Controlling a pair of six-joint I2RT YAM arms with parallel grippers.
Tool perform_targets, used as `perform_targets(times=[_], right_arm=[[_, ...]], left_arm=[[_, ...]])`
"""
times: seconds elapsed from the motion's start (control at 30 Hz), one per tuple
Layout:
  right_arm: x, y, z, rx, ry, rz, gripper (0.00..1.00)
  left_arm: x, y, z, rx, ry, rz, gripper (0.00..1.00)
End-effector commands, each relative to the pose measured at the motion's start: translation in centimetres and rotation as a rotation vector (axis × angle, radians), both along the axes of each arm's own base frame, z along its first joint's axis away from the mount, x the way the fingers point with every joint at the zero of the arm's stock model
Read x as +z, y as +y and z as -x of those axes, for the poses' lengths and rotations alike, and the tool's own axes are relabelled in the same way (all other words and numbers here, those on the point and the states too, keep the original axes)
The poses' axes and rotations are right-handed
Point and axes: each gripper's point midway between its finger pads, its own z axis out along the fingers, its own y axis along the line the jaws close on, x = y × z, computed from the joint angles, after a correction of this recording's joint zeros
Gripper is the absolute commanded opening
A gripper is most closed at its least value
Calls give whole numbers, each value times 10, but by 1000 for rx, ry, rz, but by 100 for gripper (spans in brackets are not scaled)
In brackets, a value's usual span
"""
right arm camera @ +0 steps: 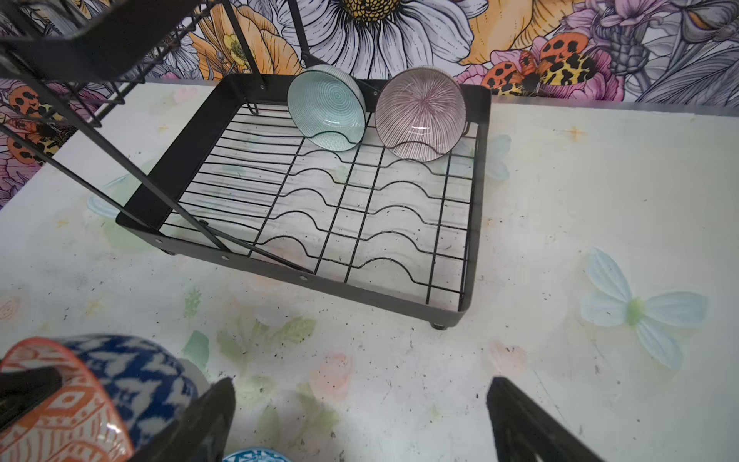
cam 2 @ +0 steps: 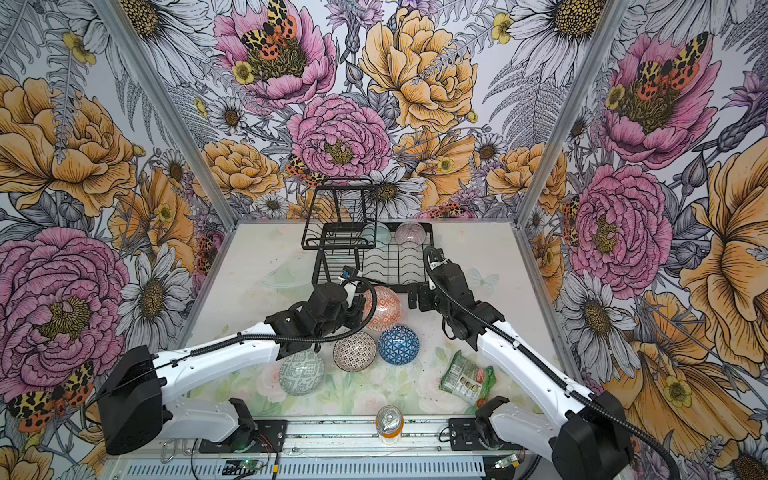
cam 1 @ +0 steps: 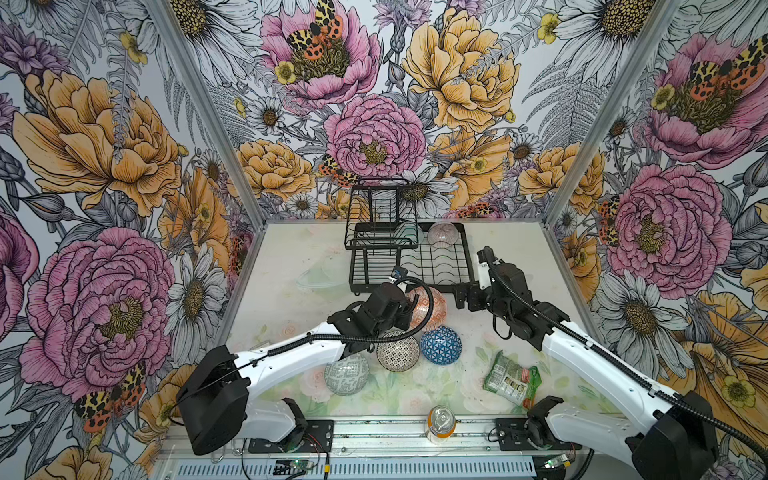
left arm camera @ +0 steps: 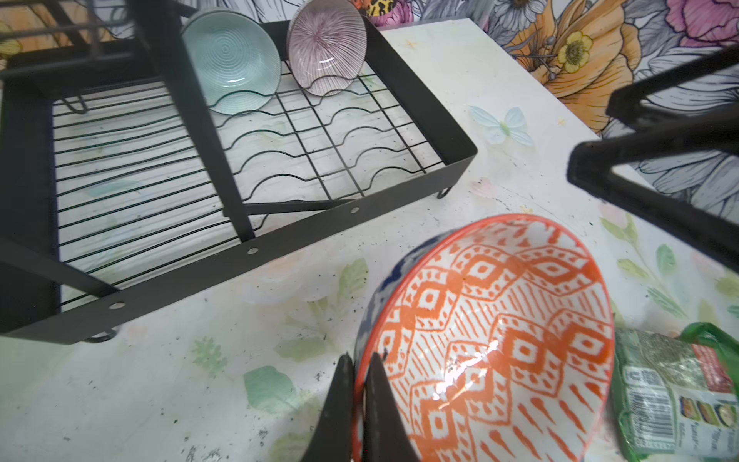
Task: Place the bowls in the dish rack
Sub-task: 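Lift the orange-patterned bowl toward the right gripper while the right gripper approaches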
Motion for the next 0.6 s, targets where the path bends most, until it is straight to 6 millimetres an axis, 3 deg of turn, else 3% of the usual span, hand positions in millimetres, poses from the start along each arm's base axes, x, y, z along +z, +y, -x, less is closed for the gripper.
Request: perform_targets(times=[0.0,0.33,0.57], right_arm=[[24,23,-5,13,-28,-83,99],[52,55,5,86,-72,-152,99],[48,74,4,108,-47,-164,97]], left_arm=[[37,14,-17,99,-127,101,0],[46,33,-29,197,-182,191,0],[57,21,-35,181,-196,261,0]])
